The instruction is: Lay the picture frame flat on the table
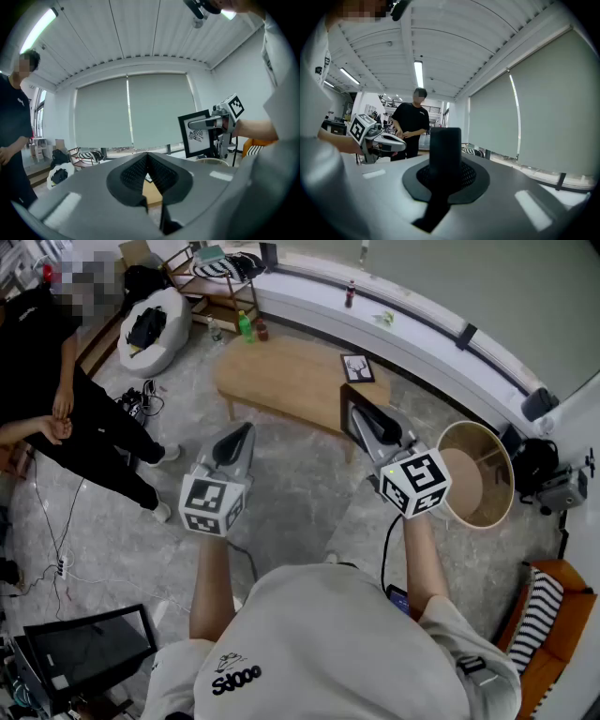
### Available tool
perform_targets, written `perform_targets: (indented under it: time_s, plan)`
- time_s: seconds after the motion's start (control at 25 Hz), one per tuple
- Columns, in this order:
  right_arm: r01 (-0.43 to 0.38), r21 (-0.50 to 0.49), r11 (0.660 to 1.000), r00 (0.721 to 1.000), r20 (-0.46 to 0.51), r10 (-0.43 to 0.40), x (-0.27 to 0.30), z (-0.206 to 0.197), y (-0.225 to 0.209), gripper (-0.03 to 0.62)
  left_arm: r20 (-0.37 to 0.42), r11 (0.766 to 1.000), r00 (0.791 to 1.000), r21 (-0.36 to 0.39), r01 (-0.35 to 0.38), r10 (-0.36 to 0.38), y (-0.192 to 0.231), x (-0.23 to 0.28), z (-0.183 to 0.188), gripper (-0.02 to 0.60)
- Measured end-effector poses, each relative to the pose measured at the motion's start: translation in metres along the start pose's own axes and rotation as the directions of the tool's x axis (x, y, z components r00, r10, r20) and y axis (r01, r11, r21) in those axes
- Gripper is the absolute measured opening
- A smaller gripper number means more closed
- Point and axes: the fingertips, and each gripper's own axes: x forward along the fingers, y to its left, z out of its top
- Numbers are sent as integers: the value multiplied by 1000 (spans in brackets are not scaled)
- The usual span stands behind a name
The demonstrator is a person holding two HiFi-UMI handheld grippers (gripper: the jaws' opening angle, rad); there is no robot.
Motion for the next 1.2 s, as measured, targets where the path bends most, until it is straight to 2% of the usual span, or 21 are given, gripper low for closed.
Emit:
perform_targets:
  time_s: [0.32, 0.52, 0.76, 0.92, 1.08, 1.2]
  plan:
    - [-17, 7, 1000, 1000, 23, 17, -18, -5, -11, 14, -13, 1000, 1000, 13, -8, 9, -19, 5, -1, 8]
    - [-24, 13, 1000, 999, 38, 23, -33, -7, -24, 14, -9, 996, 1000, -85, 20, -21, -28, 2, 3, 8]
    - [-57, 9, 998, 998, 38, 57, -45, -13, -37, 14, -12, 997, 997, -17, -81, 80, -35, 5, 6, 9]
    - [-72, 15, 997, 997, 33, 71, -45, -20, -45, 14, -29, 996, 996, -21, -86, 85, -45, 12, 0, 9]
    - [-78, 25, 997, 997, 29, 78, -41, -25, -48, 14, -69, 996, 994, 12, -83, 83, -47, 20, -13, 8]
    - [-75, 36, 997, 997, 24, 74, -30, -28, -49, 14, -45, 997, 996, -4, -80, 80, -40, 26, -13, 9]
